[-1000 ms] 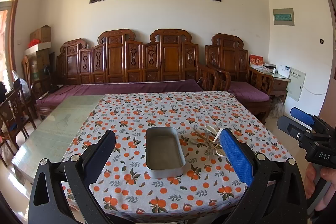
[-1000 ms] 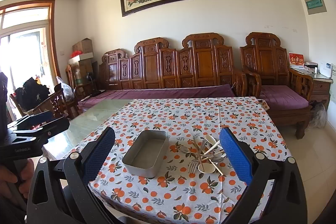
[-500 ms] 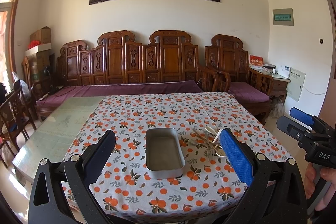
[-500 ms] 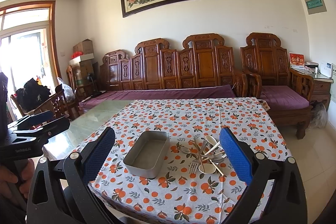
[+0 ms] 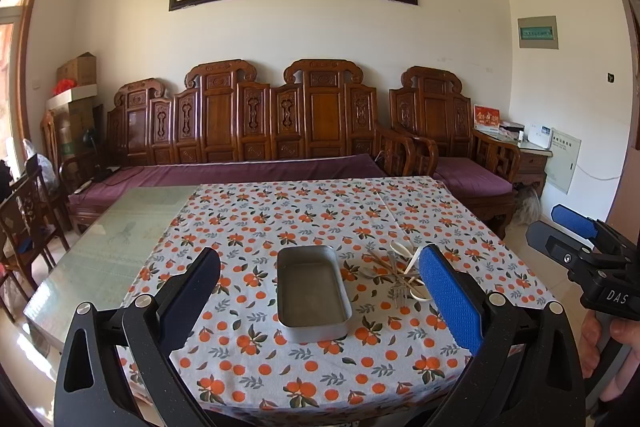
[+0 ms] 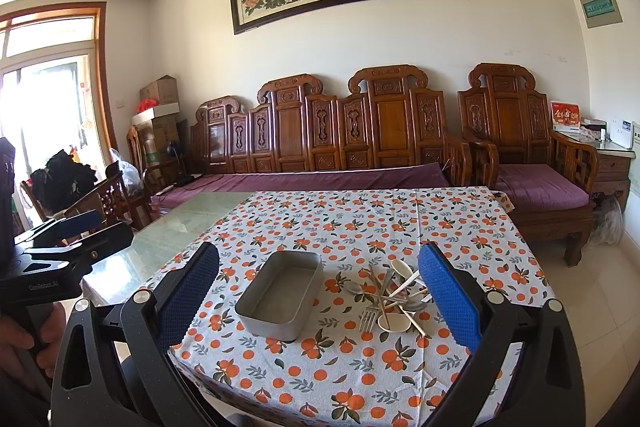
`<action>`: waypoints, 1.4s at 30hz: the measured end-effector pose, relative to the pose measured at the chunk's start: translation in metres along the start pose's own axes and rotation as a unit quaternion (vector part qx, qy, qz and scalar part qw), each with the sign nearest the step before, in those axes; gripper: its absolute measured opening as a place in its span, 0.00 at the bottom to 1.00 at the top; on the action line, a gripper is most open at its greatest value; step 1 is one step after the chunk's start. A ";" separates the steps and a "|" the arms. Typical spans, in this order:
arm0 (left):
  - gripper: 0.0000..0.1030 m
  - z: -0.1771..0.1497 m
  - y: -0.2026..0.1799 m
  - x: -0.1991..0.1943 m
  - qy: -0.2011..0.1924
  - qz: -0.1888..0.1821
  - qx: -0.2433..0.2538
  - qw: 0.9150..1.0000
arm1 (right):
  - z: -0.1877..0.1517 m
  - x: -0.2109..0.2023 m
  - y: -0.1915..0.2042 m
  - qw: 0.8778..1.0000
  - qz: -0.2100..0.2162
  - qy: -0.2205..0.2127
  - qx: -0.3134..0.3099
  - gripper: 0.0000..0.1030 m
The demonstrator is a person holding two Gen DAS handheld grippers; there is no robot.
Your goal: Organize utensils
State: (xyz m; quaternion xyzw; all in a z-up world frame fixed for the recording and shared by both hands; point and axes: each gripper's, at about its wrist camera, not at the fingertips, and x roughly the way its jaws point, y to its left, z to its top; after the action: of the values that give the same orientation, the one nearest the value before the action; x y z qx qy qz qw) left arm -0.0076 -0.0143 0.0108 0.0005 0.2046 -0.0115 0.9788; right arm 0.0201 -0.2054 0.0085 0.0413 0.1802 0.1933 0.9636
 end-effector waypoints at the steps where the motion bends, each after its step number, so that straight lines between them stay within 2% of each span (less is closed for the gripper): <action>1: 0.94 0.000 0.000 0.000 0.000 0.000 0.000 1.000 | 0.001 0.000 0.000 1.000 0.000 0.000 0.000 0.97; 10: 0.94 0.000 -0.001 0.014 0.022 -0.008 0.003 1.000 | -0.003 0.007 -0.008 1.000 -0.002 0.009 0.005 0.97; 17: 0.94 -0.011 -0.004 0.045 0.062 -0.021 0.011 0.998 | -0.018 0.035 -0.028 0.999 -0.007 0.034 0.009 0.96; 21: 0.94 -0.016 -0.008 0.062 0.077 -0.025 0.021 0.996 | -0.028 0.056 -0.042 0.998 -0.012 0.053 0.013 0.89; 28: 0.94 -0.019 -0.012 0.099 0.103 -0.035 0.033 0.994 | -0.038 0.097 -0.065 0.996 -0.020 0.081 0.016 0.69; 42: 0.93 -0.026 -0.019 0.173 0.154 -0.069 0.026 0.985 | -0.038 0.171 -0.120 0.991 -0.033 0.125 0.028 0.44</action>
State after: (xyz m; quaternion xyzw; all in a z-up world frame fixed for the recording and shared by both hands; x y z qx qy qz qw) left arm 0.1404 -0.0369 -0.0825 0.0139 0.3518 -0.0846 0.9321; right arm 0.1962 -0.2496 -0.1017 0.0374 0.3055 0.1599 0.9379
